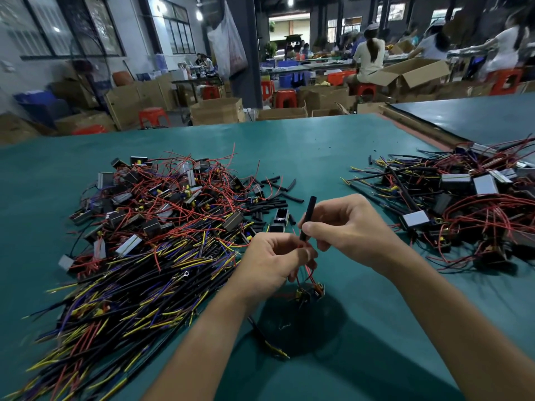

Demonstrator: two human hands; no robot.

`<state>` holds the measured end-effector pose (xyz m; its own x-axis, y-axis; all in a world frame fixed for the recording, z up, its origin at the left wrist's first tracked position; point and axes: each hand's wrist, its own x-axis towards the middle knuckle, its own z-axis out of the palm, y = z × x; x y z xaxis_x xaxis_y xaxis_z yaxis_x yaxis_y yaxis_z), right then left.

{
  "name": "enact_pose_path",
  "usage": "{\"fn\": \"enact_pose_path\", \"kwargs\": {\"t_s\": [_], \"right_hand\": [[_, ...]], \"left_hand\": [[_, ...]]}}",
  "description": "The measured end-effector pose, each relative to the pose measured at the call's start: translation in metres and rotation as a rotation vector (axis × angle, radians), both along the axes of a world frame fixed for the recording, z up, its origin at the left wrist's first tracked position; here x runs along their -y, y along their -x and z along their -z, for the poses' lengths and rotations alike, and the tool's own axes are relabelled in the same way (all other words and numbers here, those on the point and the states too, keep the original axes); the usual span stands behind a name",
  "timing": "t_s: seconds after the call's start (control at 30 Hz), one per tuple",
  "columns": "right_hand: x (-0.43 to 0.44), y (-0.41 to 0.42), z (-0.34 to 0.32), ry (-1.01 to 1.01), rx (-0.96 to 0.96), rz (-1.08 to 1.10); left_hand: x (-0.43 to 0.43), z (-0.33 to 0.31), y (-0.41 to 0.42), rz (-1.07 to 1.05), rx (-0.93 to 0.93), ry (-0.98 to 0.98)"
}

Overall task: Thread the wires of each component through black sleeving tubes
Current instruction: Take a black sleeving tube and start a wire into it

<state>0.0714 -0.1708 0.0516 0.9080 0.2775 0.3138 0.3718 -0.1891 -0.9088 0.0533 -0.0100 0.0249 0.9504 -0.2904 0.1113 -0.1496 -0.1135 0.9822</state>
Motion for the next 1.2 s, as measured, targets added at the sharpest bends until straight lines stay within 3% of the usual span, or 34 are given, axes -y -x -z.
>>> {"fn": "enact_pose_path", "kwargs": {"t_s": [0.17, 0.5, 0.73, 0.9, 1.2], "right_hand": [[0.0, 0.0, 0.001, 0.012, -0.056, -0.072], [0.006, -0.007, 0.01, 0.373, 0.085, 0.06], [0.008, -0.011, 0.008, 0.287, 0.108, 0.168], [0.006, -0.011, 0.008, 0.158, 0.018, 0.127], [0.005, -0.01, 0.007, 0.1, -0.037, 0.08]], "left_hand": [[-0.001, 0.0, 0.001, -0.015, -0.028, 0.003], [0.004, 0.005, 0.001, -0.003, -0.069, 0.051], [0.0, 0.003, -0.003, -0.092, -0.004, 0.063], [-0.003, 0.004, -0.005, -0.142, -0.044, 0.085], [0.0, 0.006, -0.005, -0.136, -0.021, 0.16]]}}
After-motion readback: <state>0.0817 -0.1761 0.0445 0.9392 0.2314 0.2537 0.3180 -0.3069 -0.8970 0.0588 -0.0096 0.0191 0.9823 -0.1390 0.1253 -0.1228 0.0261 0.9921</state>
